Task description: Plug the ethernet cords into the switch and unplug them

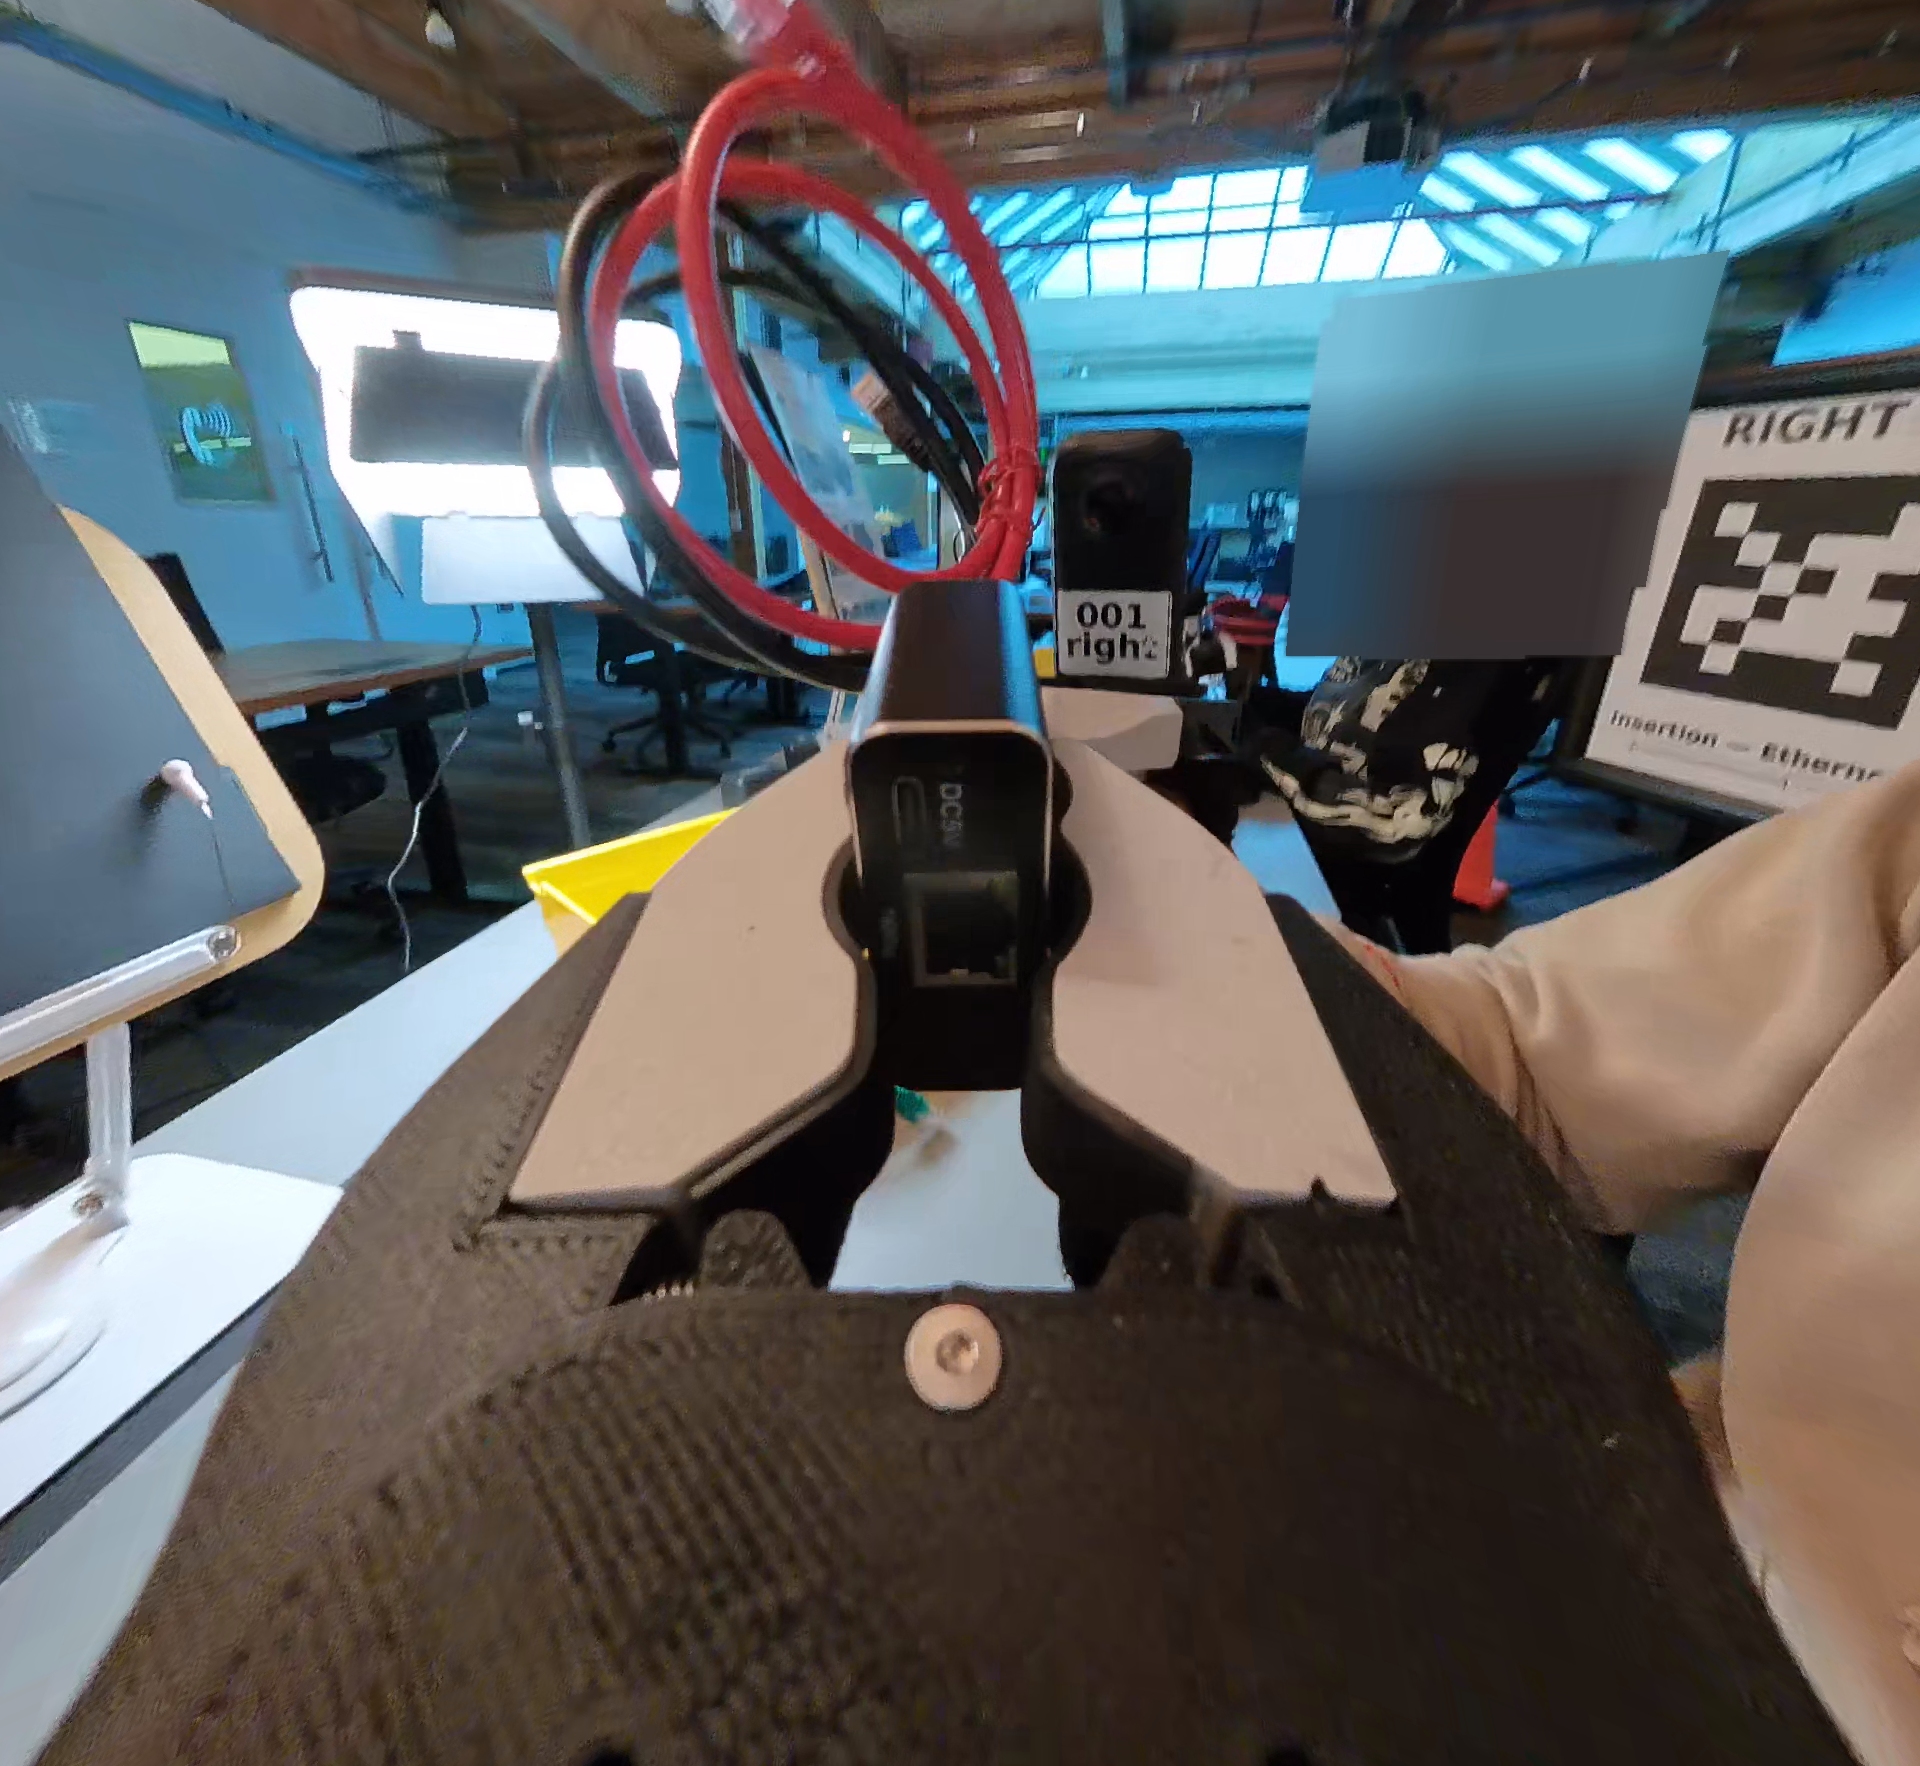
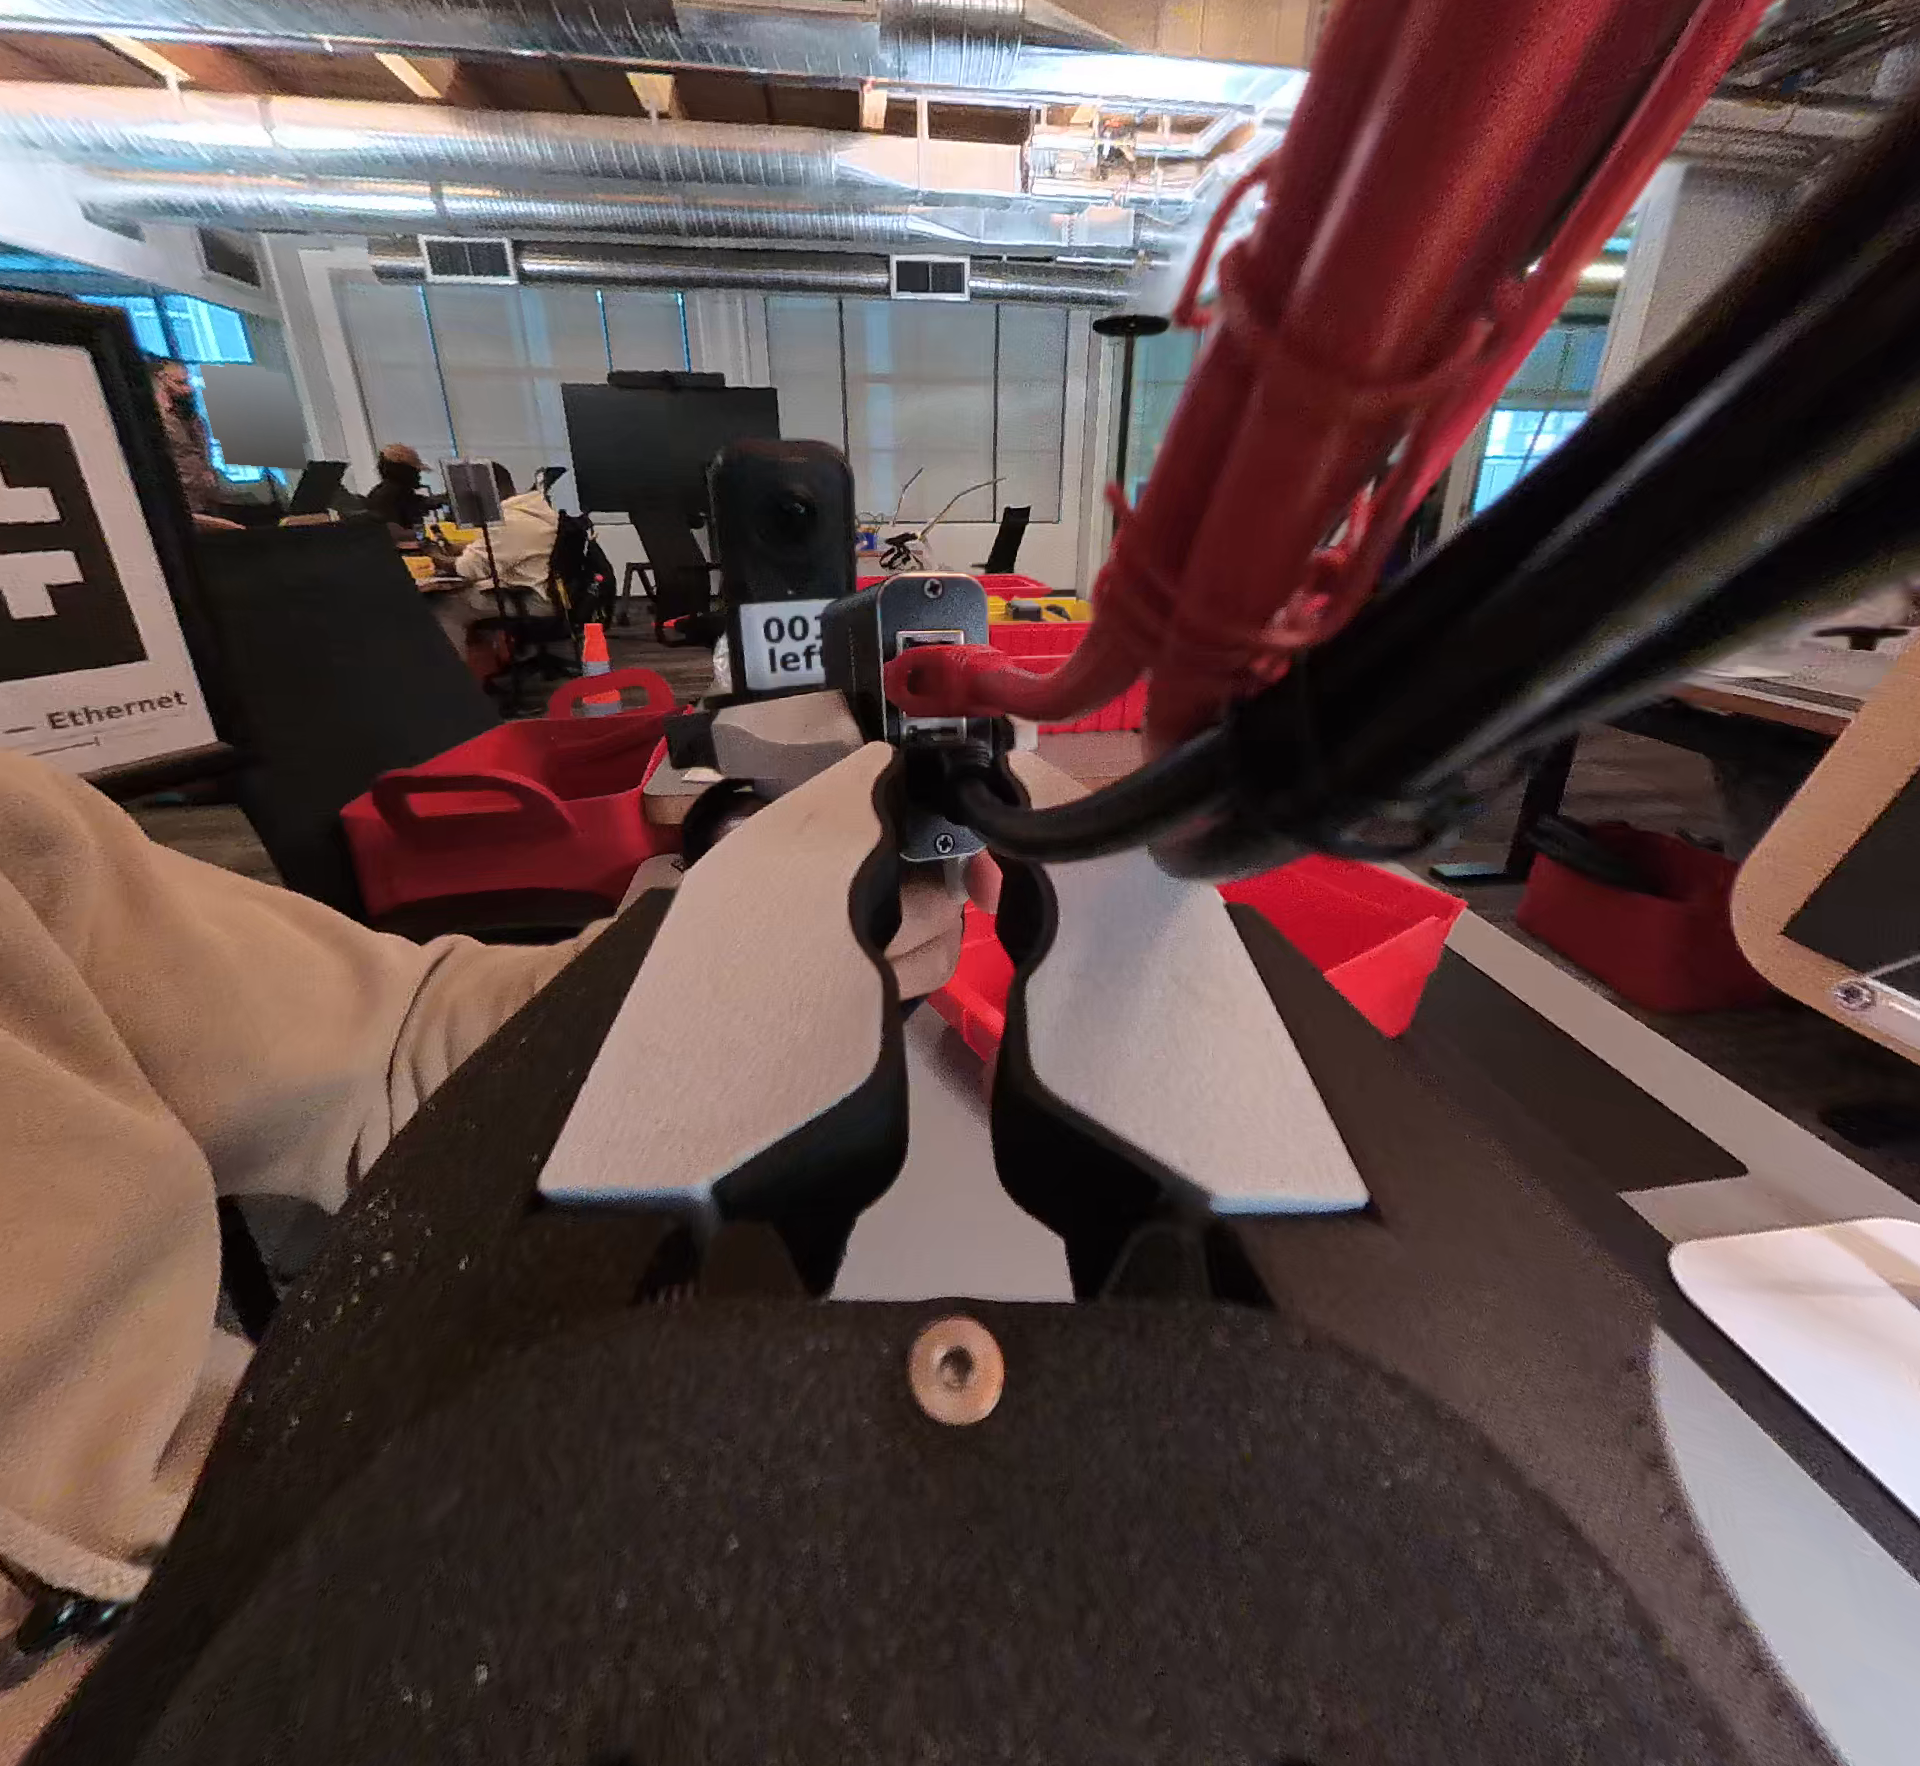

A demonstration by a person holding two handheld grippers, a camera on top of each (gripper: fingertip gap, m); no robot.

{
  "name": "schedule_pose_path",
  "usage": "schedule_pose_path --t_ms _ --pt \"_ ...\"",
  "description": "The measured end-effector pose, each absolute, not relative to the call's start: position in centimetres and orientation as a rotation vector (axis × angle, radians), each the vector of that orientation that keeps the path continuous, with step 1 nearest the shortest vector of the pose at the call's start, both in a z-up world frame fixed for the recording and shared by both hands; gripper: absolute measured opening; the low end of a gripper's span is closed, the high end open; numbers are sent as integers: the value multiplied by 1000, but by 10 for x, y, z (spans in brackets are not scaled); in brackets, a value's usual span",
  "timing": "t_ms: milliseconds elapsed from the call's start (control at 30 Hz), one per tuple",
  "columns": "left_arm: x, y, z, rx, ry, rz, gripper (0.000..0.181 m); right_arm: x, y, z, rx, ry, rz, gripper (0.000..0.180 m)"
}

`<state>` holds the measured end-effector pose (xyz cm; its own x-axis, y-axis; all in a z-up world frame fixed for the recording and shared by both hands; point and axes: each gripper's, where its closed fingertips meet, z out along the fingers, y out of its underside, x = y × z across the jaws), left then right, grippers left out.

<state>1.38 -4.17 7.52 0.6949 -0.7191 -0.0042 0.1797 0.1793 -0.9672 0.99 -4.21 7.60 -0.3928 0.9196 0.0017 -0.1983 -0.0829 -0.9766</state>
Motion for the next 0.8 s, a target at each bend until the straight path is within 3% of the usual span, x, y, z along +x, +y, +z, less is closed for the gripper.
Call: schedule_pose_path --t_ms 167,267,367,633,800 --pt "15 -42 82 -1179 489 -715 28 13 -40 82 -861 -1265 1653 14" --pt "-22 -65 110 -1025 400 -736 28 58 24 118 -876 -942 1696 12" --pt "-29 -66 113 -1064 435 -648 28 48 11 107 -858 -1108 1454 14" --pt "-75 -70 122 -1117 333 -620 27 51 54 78 -1125 -1188 1589 12" --pt "-92 -72 124 -1131 296 -601 27 70 96 31 -1404 -1329 1479 13"
